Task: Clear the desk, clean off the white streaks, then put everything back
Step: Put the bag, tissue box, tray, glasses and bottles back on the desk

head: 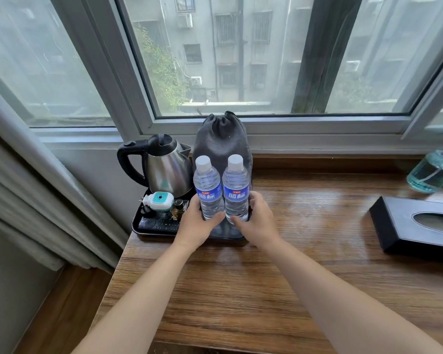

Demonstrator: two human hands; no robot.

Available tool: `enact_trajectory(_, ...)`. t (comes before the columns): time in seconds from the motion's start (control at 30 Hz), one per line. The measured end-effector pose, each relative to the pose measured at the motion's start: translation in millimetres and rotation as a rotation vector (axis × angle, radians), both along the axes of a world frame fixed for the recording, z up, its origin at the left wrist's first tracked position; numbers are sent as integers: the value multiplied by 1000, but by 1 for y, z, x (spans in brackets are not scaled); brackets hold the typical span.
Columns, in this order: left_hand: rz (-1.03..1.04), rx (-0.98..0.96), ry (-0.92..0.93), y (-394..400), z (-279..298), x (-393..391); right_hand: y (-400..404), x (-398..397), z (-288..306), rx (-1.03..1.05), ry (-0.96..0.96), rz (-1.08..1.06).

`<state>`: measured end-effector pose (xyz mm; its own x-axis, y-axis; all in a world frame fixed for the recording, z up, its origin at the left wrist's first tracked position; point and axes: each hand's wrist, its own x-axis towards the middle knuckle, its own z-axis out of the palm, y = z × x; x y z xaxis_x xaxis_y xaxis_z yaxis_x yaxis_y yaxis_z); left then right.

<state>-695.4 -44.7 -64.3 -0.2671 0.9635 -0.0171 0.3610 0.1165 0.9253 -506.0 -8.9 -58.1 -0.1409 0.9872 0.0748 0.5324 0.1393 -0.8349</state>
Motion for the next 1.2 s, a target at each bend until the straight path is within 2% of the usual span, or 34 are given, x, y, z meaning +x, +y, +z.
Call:
enact_trajectory(0.17, 333, 43, 137, -29, 11, 39, 0, 36, 10, 28, -142, 81)
enact_trajectory(0.27, 388, 133, 240, -49, 14, 71, -3, 69, 13, 90, -399, 102)
enact_trajectory(0.37, 189, 126, 380, -55, 11, 93, -11, 106, 19, 136, -581, 107)
enact_trajectory(0.53, -122, 76, 533, -37, 12, 139, -26, 177, 27, 148, -688, 27)
enact_trajectory(0.7, -391, 61, 558, 2, 18, 193, -39, 242, 40, 96, -768, -179)
enact_trajectory(0.87, -650, 88, 487, 31, 25, 258, -53, 321, 55, 50, -751, -421)
enact_trajectory(0.97, -759, 112, 523, 43, 33, 297, -54, 374, 64, -50, -794, -495)
enact_trajectory(1.07, -823, 120, 577, 55, 40, 339, -46, 423, 71, -271, -866, -470)
enact_trajectory(1.13, -855, 92, 686, 63, 40, 366, -35, 450, 73, -404, -851, -382)
enact_trajectory(1.2, -880, 48, 823, 66, 38, 389, -26, 471, 67, -428, -789, -280)
